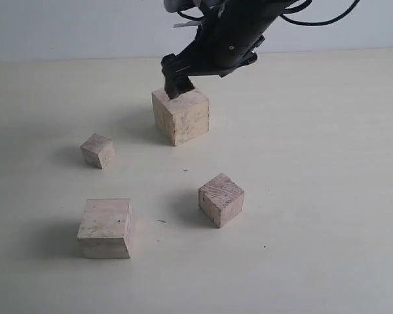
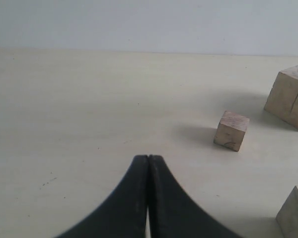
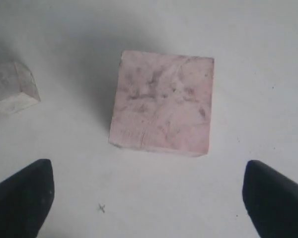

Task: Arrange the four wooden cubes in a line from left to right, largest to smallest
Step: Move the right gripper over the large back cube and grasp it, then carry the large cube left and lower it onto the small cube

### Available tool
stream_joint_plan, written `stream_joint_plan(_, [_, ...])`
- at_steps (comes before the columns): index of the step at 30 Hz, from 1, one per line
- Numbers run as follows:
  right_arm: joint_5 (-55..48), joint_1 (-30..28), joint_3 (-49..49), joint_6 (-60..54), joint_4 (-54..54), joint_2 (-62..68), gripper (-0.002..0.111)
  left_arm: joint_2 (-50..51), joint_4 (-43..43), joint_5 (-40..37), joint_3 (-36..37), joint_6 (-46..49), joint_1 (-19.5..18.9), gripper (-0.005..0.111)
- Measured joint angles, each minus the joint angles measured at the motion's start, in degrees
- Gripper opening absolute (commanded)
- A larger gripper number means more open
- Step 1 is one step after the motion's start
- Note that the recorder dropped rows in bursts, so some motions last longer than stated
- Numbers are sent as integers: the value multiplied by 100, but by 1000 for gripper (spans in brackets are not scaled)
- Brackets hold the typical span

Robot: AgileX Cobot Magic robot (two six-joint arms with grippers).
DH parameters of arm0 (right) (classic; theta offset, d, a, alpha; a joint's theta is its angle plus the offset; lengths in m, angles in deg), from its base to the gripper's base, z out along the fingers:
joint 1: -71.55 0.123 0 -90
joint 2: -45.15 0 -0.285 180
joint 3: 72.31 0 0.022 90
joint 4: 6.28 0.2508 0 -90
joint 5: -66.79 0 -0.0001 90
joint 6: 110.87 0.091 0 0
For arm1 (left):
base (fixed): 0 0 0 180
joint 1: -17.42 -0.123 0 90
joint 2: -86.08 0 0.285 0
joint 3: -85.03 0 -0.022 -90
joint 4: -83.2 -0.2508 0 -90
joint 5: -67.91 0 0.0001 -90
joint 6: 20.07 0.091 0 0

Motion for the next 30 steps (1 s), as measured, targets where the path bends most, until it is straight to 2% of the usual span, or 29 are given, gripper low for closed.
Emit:
stream_joint_plan(5, [220, 0, 468, 117, 162, 368, 97, 0, 0, 0, 0, 0, 0, 0])
stream_joint_plan(15, [30, 0, 1777, 130, 200, 1506, 97, 0, 0, 0, 0, 0, 0, 0])
stream_joint_plan(24, [-32, 0, 1842, 130, 3, 2019, 97, 0, 0, 0, 0, 0, 0, 0])
stream_joint_plan(27, [-69, 0, 1842, 130, -8, 2111, 89, 0, 0, 0, 0, 0, 0, 0])
stream_joint_plan(30, [-124, 0, 1869, 130, -19, 2120, 61, 0, 0, 0, 0, 0, 0, 0])
